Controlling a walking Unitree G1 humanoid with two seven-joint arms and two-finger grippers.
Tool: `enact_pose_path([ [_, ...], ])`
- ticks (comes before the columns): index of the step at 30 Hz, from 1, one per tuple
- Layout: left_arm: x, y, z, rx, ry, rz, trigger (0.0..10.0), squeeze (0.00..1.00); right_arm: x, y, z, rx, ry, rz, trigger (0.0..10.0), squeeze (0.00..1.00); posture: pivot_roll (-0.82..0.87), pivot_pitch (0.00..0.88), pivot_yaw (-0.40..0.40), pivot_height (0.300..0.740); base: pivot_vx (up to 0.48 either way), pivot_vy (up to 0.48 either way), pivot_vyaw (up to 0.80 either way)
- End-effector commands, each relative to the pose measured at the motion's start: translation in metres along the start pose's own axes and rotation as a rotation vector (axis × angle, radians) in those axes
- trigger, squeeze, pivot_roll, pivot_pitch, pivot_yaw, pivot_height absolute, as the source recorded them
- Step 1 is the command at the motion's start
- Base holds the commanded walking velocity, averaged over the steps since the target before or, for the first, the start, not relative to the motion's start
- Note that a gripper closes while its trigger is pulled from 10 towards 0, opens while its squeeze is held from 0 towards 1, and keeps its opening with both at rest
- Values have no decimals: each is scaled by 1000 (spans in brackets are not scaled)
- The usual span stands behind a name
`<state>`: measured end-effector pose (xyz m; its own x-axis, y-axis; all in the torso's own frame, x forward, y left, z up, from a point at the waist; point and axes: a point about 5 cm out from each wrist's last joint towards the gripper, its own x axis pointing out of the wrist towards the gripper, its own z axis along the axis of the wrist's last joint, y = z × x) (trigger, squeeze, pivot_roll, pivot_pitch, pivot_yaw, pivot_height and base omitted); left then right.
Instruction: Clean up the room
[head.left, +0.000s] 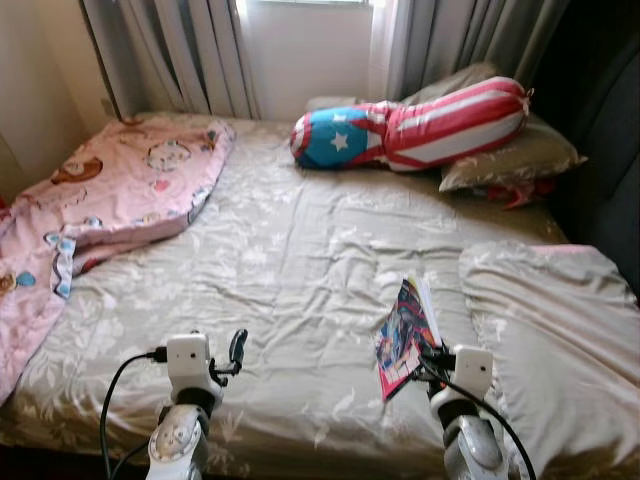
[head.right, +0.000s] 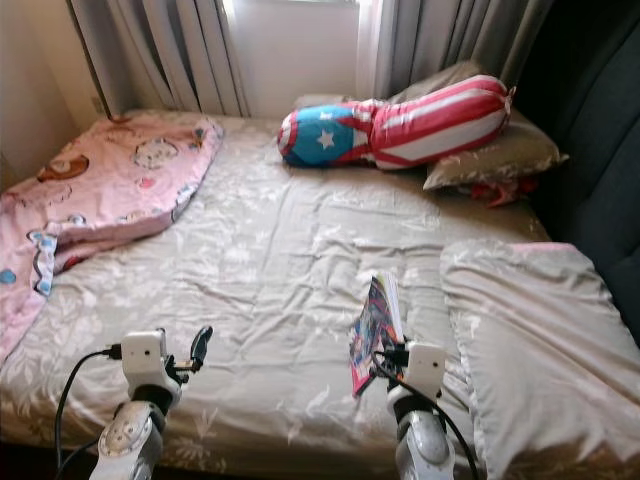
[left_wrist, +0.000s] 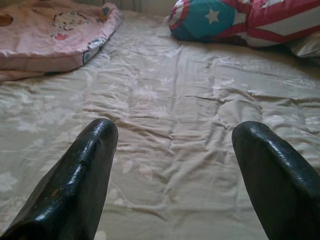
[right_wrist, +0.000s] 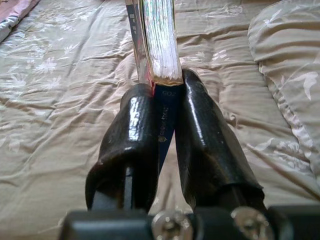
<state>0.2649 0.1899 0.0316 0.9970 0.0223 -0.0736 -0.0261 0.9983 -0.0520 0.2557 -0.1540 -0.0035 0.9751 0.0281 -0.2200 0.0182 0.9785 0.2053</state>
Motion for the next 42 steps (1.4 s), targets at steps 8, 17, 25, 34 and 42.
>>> enact_pose_path([
  [8, 1, -5, 1, 1, 8, -14, 10000, 0, 4, 4, 9, -13, -42, 27, 10000, 0, -19, 0, -30, 655, 0, 0, 0],
  [17, 2, -7, 2, 1, 6, -20, 10000, 0, 5, 4, 14, 10, -78, 26, 10000, 0, -15, 0, -30, 645, 0, 0, 0],
  [25, 2, -8, 3, -2, 12, -26, 10000, 0, 8, 8, 21, 20, -106, 51, 10000, 0, -14, 0, -29, 645, 0, 0, 0],
  [34, 2, -8, 3, -1, 14, -32, 10000, 0, 11, 15, 38, 24, -178, 110, 10000, 0, -15, 0, -26, 645, 145, 0, 0],
  [42, 2, -8, 3, 3, 16, -35, 10000, 0, 15, 23, 40, 48, -156, 185, 10000, 0, -11, 0, -28, 645, 316, 0, 0],
])
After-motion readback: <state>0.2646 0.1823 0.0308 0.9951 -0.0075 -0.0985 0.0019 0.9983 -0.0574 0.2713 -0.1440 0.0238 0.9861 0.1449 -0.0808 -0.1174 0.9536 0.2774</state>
